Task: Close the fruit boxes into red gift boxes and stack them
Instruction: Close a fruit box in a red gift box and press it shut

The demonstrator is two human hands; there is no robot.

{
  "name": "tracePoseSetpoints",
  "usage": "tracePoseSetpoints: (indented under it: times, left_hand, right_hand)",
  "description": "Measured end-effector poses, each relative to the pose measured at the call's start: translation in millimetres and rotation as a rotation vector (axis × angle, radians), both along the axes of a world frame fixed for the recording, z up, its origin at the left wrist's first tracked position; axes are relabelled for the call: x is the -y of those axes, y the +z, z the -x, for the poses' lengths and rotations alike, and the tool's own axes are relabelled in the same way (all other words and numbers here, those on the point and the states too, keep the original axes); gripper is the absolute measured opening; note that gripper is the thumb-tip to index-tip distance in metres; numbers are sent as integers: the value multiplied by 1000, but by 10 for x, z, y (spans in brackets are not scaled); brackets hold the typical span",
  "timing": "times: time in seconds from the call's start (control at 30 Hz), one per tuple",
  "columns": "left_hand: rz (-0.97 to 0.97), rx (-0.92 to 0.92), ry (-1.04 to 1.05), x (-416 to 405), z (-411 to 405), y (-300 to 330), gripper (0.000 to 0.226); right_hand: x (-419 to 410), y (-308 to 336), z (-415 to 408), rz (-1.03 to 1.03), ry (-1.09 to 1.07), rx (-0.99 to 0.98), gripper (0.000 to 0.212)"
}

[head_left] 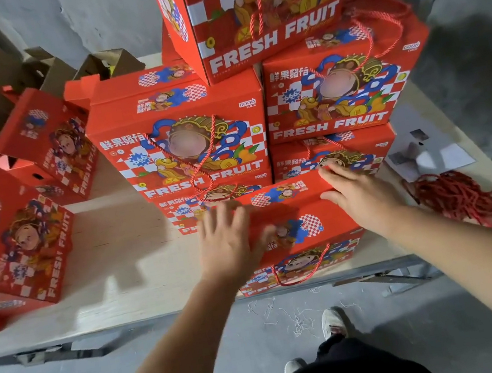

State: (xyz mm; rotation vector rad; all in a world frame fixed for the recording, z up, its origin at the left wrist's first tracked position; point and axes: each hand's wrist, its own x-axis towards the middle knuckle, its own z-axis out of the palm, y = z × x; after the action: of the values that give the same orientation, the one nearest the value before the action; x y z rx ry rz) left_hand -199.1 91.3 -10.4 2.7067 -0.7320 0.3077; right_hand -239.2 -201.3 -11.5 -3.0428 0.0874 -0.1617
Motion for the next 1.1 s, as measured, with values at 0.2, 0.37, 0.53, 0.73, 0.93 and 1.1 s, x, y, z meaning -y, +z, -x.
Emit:
tracePoseSetpoints:
  times: [0.2,0.37,0.53,0.73,0.93,1.1]
  left_hand:
    - [-241,47,16,245,385,-157,94]
    - [-283,-148,60,379,350,-148,104]
    - [-247,-187,79,392,344,-175,105]
    - [-283,-113,62,361,272,-134,102]
    - [-129,15,8,281,306,-118,105]
    - [-186,-2,34,222,389,-202,123]
  right_hand:
    - [7,210,-153,84,-24,-125,63]
    - [-45,444,-180,46,-10,-202,59]
    - [-46,550,-226,39,-15,-223,50]
    - [104,529,-231,-135,-30,-218,56]
    - [-22,261,-64,-44,-22,-226,57]
    - [-79,89,77,-113,-56,-165,57]
